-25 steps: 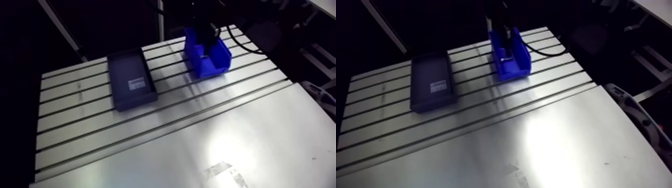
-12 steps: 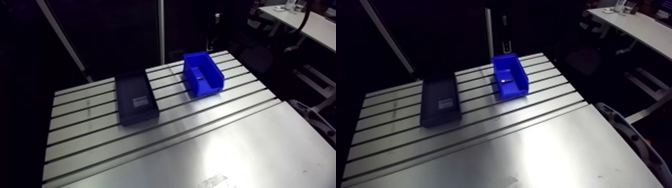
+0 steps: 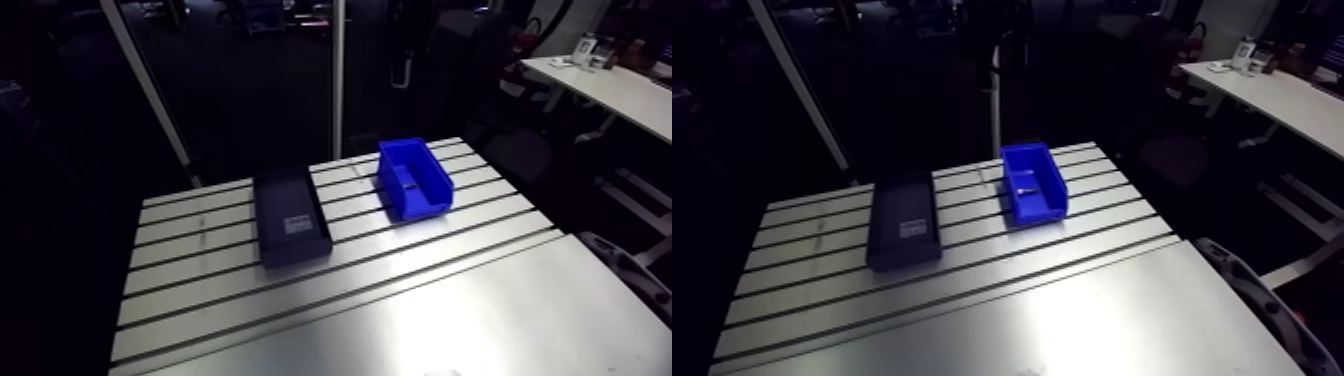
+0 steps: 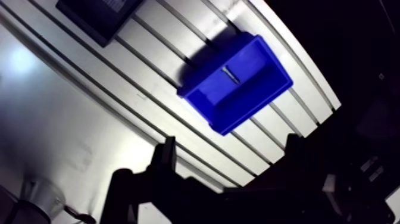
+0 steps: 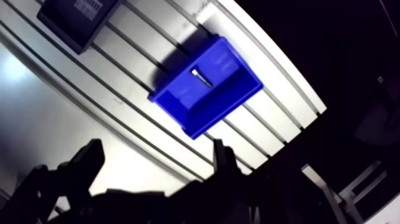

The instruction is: Pick up the M10 bolt from the tray and put it into the blue bin.

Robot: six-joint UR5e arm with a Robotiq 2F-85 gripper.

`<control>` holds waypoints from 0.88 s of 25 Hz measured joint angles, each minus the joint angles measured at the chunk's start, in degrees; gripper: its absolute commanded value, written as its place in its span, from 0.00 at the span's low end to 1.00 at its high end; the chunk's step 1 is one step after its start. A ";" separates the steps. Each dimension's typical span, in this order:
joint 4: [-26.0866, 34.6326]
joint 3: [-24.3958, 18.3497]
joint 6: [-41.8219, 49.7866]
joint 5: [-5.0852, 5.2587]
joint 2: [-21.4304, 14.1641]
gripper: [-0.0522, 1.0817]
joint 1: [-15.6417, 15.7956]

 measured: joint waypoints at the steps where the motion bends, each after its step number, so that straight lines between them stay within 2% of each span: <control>1: 0.38 -0.14 3.96 0.49 -0.62 0.06 0.40; 6: 1.65 -0.56 23.83 3.13 -3.72 0.06 2.05; 9: 2.12 -0.81 34.56 4.27 -5.80 0.06 2.88; 15: 3.16 -1.36 49.59 5.38 -8.03 0.06 5.92; 22: 4.00 -2.85 56.38 6.07 -8.02 0.06 8.37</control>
